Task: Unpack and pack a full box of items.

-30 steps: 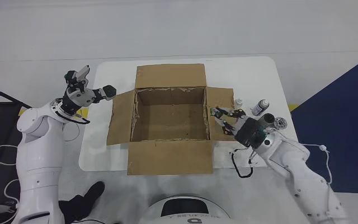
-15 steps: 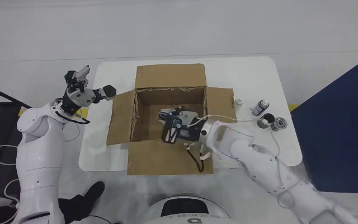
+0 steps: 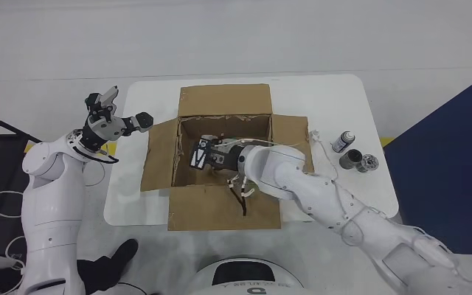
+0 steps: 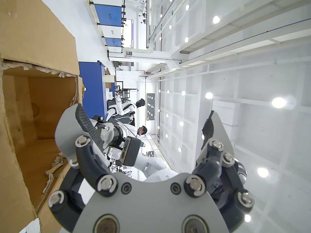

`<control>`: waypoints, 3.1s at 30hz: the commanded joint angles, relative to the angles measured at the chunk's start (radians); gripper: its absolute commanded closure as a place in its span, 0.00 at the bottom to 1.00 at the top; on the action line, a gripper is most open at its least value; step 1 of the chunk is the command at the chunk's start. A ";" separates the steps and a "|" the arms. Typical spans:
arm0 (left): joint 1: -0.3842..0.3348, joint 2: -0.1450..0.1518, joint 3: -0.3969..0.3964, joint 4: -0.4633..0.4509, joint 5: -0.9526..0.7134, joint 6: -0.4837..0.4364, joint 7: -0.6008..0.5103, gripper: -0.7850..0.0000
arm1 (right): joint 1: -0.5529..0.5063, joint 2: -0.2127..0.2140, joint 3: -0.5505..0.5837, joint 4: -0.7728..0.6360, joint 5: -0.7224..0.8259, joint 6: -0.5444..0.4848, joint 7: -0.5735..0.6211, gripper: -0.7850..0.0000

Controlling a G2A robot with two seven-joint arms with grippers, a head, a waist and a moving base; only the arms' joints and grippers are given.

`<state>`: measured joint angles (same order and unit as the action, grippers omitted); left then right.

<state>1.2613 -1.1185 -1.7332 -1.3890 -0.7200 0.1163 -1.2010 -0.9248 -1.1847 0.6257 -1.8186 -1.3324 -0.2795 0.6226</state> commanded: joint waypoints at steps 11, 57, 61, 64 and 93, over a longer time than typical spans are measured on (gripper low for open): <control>0.000 0.000 0.000 0.000 0.000 0.000 0.000 0.00 | -0.615 0.130 0.577 -0.405 -0.242 0.311 -0.326 0.09; 0.000 0.000 0.000 0.000 0.000 0.000 0.000 0.00 | -0.875 0.117 1.104 0.253 0.223 0.232 -0.511 0.35; 0.000 0.000 0.000 0.000 0.000 0.000 0.000 0.00 | -0.827 0.114 1.087 0.290 0.216 0.232 -0.490 0.33; 0.000 0.000 0.000 0.000 0.000 0.000 0.000 0.00 | -0.797 0.112 1.076 0.304 0.210 0.236 -0.478 0.32; 0.000 0.000 0.000 0.000 0.000 0.000 0.000 0.00 | -0.896 0.093 1.135 0.145 0.227 0.205 -0.749 1.00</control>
<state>1.2613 -1.1185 -1.7332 -1.3890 -0.7200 0.1163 -1.2010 -1.7950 -1.0895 1.7562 -1.6379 -1.1062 -0.0782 -0.0835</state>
